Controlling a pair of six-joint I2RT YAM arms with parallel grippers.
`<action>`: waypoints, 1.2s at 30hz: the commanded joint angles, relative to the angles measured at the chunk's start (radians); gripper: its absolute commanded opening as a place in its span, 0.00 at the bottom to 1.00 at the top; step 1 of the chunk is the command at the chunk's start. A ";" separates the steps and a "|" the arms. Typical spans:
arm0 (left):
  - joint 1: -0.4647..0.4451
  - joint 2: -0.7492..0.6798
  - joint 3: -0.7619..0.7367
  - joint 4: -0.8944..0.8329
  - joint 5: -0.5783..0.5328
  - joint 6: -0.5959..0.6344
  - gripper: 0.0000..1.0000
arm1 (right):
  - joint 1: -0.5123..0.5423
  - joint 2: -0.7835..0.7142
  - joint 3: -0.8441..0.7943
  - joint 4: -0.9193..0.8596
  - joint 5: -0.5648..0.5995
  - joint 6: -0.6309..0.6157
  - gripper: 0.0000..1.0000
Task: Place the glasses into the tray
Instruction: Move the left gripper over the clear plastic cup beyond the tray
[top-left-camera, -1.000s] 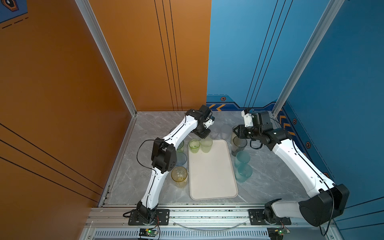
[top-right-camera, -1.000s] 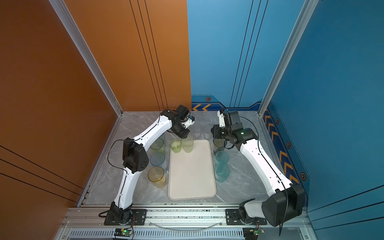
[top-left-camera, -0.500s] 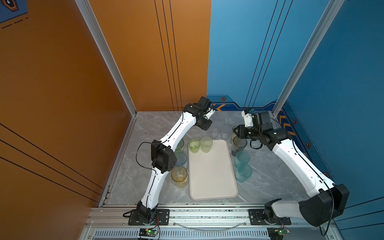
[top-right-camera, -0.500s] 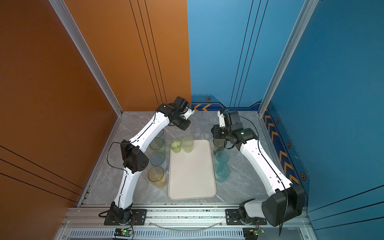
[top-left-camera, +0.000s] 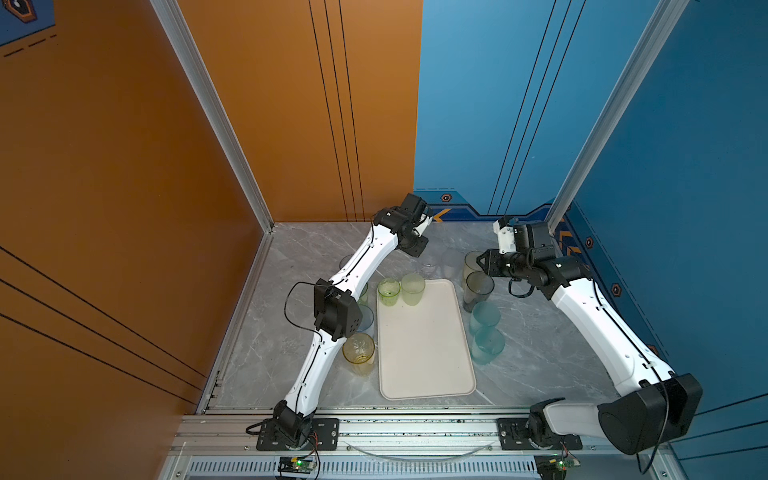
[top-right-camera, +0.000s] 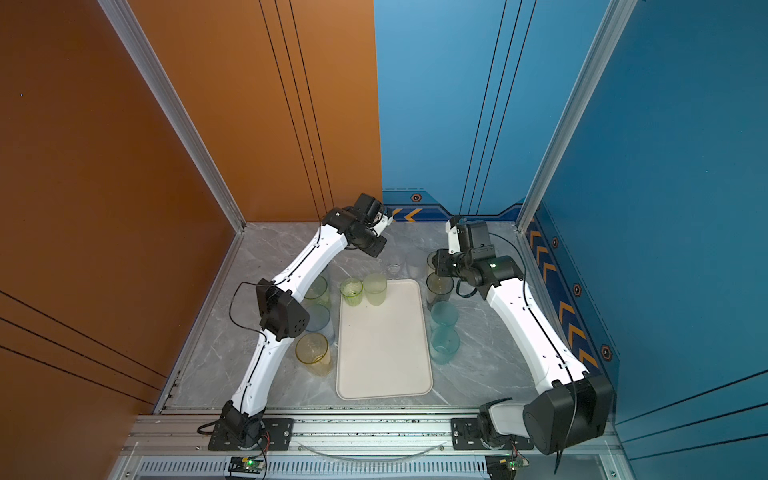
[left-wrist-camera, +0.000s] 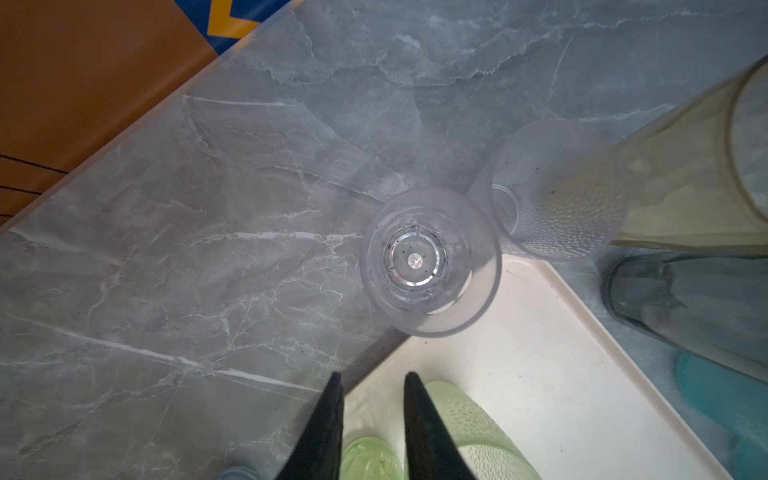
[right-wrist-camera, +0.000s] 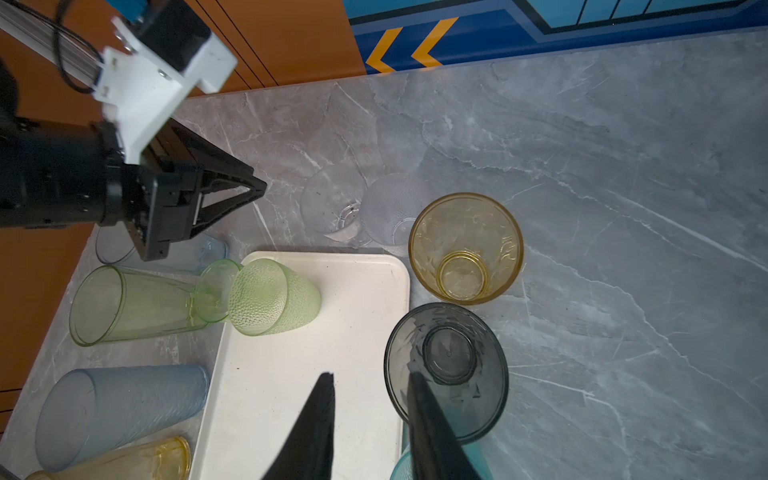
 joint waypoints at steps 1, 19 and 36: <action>0.001 0.022 0.040 0.019 0.012 -0.021 0.29 | -0.015 -0.027 0.008 -0.034 0.014 -0.023 0.29; 0.010 0.102 0.041 0.089 0.024 -0.053 0.31 | -0.065 -0.025 -0.011 -0.034 -0.017 -0.034 0.29; 0.013 0.145 0.045 0.112 0.016 -0.061 0.30 | -0.085 -0.018 -0.029 -0.025 -0.036 -0.038 0.29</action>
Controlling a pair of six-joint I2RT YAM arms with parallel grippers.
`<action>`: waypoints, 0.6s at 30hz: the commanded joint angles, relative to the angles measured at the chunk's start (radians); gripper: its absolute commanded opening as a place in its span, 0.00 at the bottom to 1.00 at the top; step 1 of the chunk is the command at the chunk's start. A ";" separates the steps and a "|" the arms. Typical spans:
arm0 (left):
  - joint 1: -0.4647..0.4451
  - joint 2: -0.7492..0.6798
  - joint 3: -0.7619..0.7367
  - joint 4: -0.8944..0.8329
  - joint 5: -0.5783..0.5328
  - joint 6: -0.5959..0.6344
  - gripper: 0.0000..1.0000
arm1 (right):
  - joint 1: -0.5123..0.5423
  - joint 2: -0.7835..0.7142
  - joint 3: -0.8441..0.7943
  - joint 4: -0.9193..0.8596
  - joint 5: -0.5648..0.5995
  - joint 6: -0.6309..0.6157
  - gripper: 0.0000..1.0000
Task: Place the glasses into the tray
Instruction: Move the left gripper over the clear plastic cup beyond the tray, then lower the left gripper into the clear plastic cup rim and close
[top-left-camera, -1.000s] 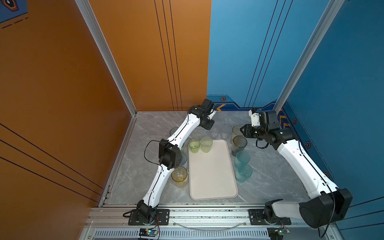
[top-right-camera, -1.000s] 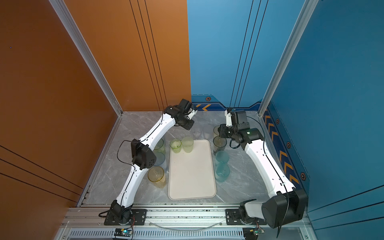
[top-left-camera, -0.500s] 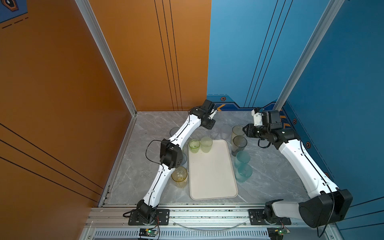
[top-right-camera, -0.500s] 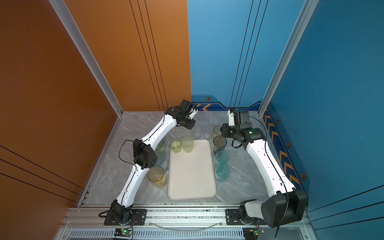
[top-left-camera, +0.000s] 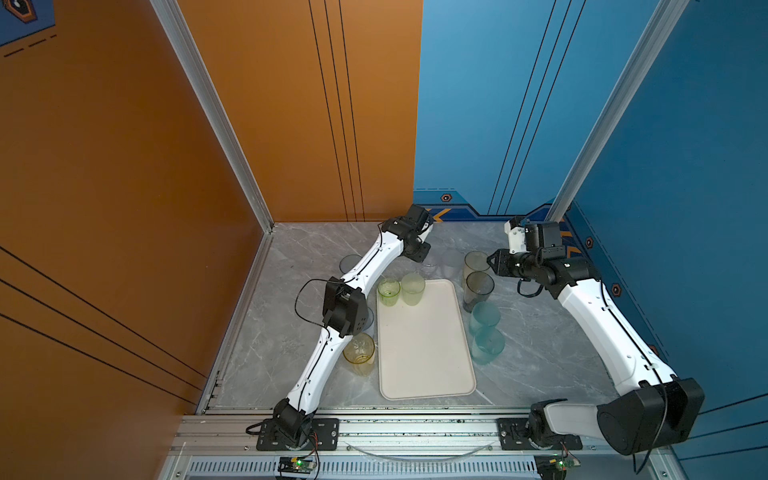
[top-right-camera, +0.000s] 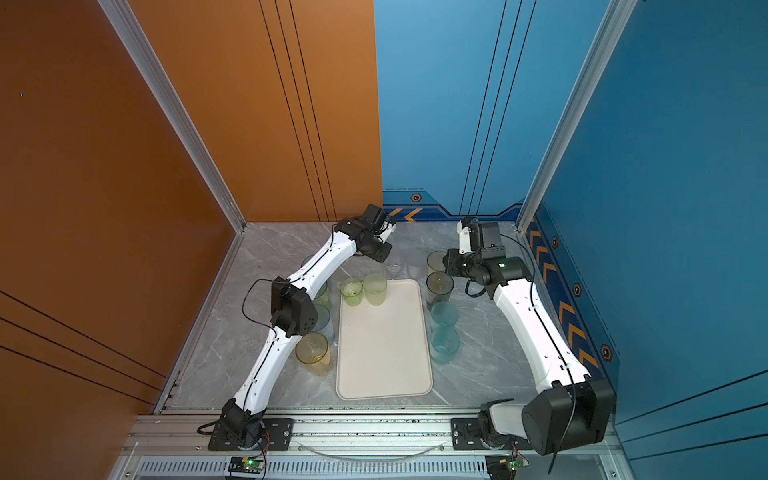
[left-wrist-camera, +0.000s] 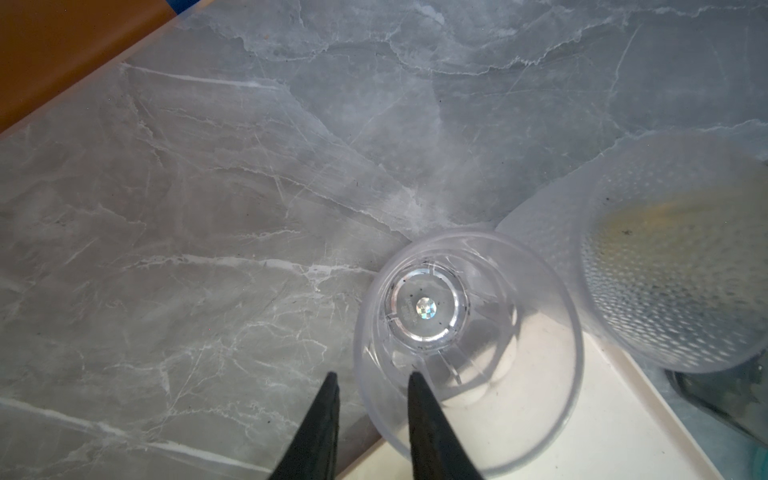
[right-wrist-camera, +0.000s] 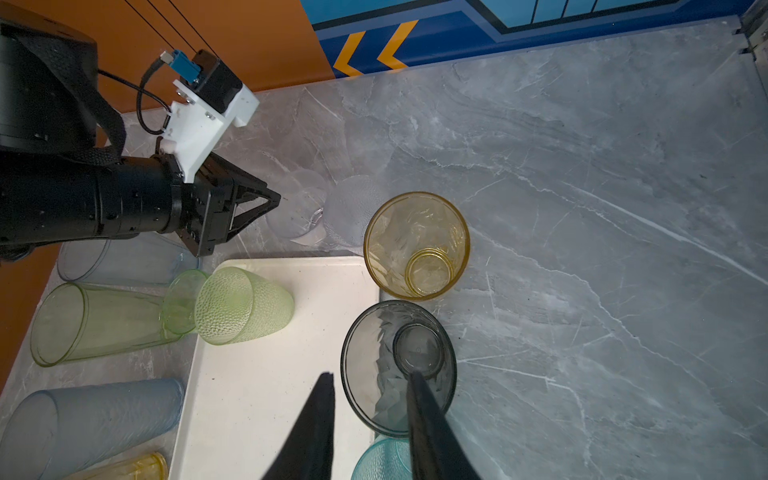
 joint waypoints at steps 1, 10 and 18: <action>0.010 0.026 0.030 0.006 0.004 -0.009 0.30 | -0.010 -0.011 -0.013 -0.016 -0.025 -0.014 0.29; 0.013 0.048 0.042 0.015 0.001 -0.011 0.28 | -0.020 -0.016 -0.015 -0.011 -0.034 -0.017 0.29; 0.018 0.070 0.058 0.019 0.008 -0.014 0.23 | -0.027 -0.016 -0.026 -0.007 -0.038 -0.015 0.29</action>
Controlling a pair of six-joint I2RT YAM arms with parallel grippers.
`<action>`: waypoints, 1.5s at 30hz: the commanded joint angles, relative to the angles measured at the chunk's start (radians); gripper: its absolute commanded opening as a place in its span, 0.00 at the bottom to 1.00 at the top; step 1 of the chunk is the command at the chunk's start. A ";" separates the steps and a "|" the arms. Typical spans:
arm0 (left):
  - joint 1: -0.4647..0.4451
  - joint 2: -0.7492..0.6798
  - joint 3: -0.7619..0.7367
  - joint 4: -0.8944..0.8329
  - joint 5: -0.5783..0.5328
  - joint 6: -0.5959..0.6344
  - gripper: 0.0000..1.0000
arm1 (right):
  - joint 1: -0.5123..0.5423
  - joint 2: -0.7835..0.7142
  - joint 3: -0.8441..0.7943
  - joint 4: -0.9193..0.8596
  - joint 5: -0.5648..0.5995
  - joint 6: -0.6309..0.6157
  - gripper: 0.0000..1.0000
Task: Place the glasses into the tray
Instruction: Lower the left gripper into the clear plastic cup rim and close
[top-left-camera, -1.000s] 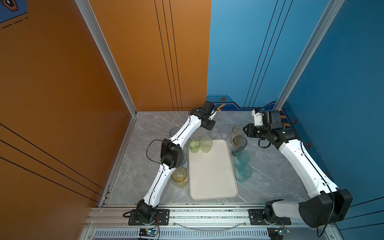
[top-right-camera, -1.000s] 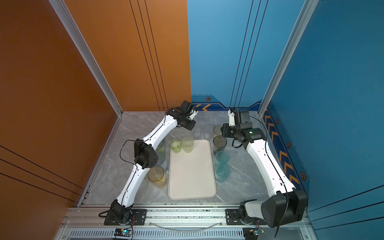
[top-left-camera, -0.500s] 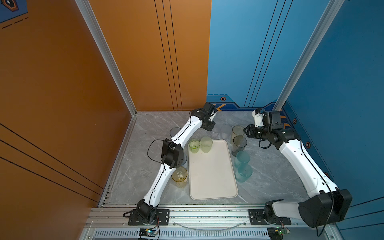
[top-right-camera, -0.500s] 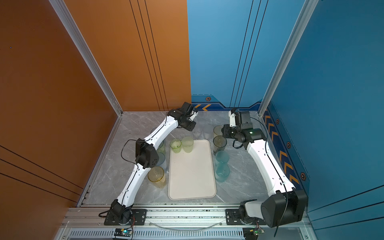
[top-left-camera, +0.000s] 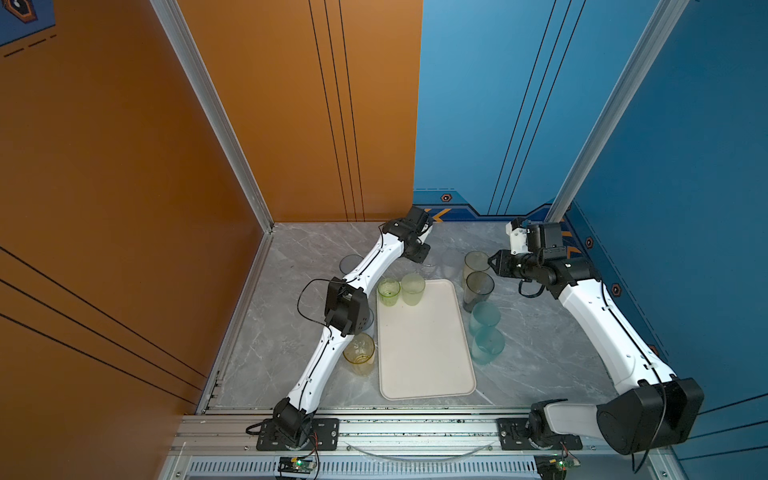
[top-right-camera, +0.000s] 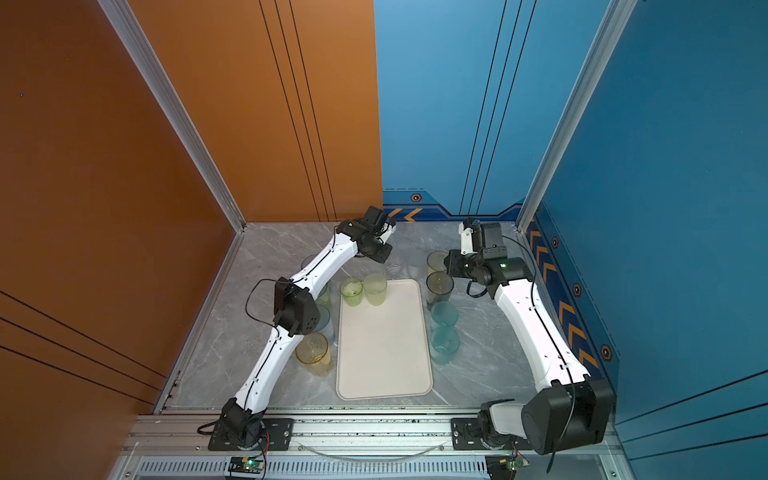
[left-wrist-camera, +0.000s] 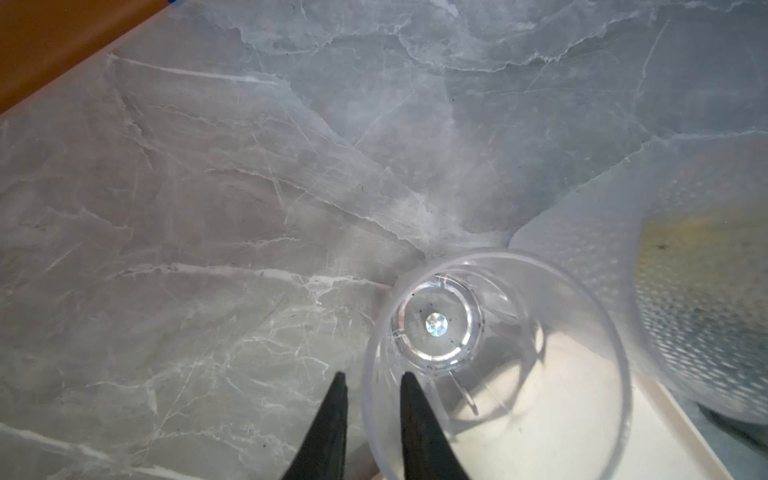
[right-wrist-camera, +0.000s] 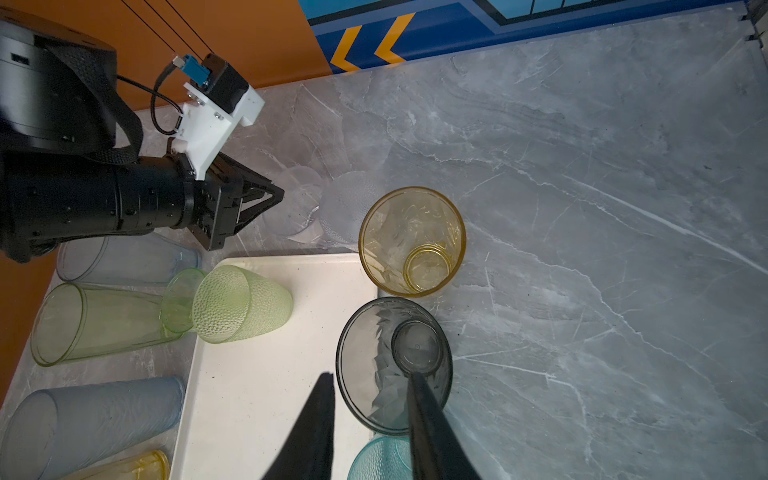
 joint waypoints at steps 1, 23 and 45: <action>0.012 0.024 0.030 0.005 0.010 -0.008 0.23 | -0.009 -0.016 -0.013 -0.007 -0.021 -0.014 0.29; 0.021 0.010 0.025 0.010 0.044 -0.009 0.06 | -0.020 -0.015 -0.020 0.003 -0.039 -0.008 0.29; 0.005 -0.102 -0.027 0.035 0.070 -0.003 0.04 | -0.019 -0.080 -0.037 -0.016 -0.034 0.003 0.29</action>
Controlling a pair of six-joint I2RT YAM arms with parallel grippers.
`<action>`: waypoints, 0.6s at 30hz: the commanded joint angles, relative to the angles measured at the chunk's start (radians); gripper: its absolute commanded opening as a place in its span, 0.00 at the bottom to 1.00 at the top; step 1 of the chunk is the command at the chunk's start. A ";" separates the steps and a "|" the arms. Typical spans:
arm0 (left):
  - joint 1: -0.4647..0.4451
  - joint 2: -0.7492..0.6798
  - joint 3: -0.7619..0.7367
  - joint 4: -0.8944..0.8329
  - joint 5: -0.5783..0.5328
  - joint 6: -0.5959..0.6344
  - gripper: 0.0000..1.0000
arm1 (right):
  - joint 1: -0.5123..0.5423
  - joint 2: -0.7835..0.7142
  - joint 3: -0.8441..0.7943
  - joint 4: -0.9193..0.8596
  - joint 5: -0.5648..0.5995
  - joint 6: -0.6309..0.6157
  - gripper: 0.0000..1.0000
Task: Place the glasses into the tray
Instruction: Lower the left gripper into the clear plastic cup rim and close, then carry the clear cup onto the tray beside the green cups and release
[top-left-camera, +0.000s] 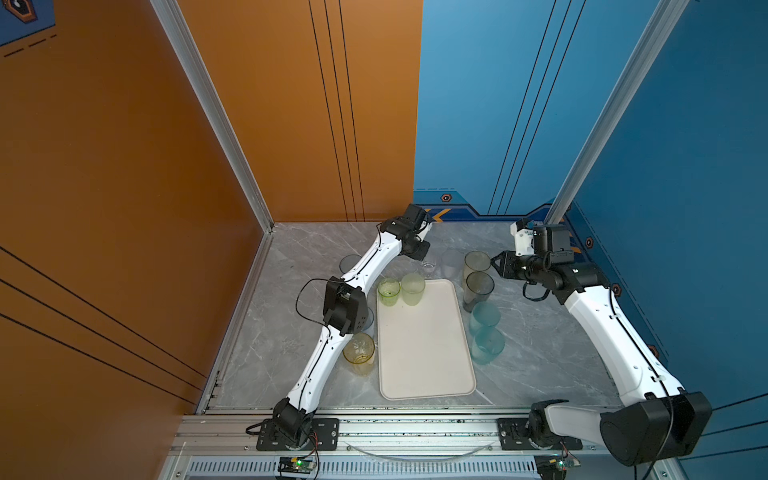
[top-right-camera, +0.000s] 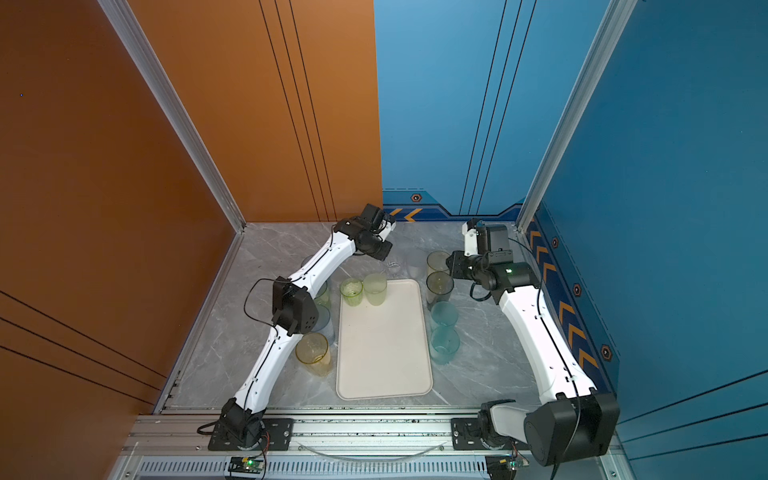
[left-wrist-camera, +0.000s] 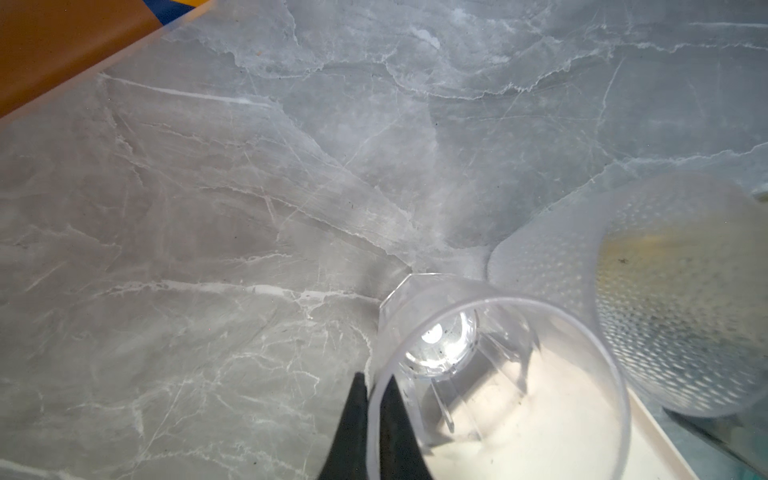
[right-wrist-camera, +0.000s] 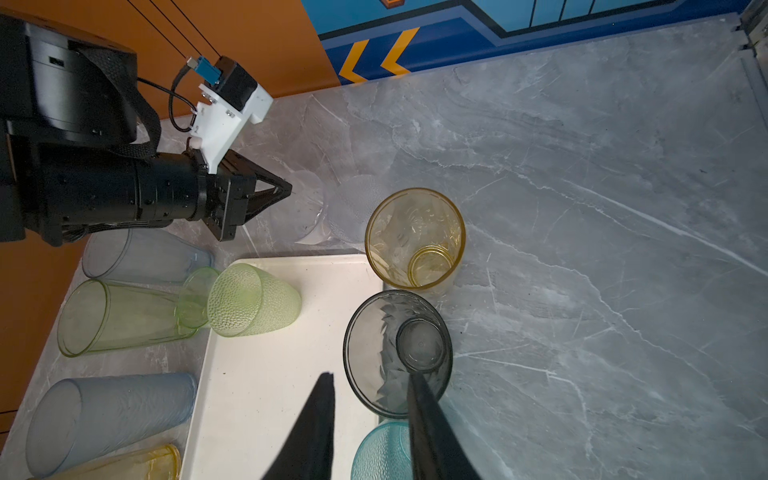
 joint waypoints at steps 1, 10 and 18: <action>-0.007 -0.086 -0.021 0.007 0.008 0.007 0.04 | -0.006 -0.025 -0.016 -0.018 -0.009 0.002 0.29; -0.013 -0.153 -0.065 0.007 -0.009 0.027 0.03 | 0.006 -0.039 -0.019 -0.022 -0.004 0.009 0.29; -0.046 -0.256 -0.159 0.007 -0.024 0.060 0.03 | 0.022 -0.047 -0.016 -0.033 0.010 0.013 0.29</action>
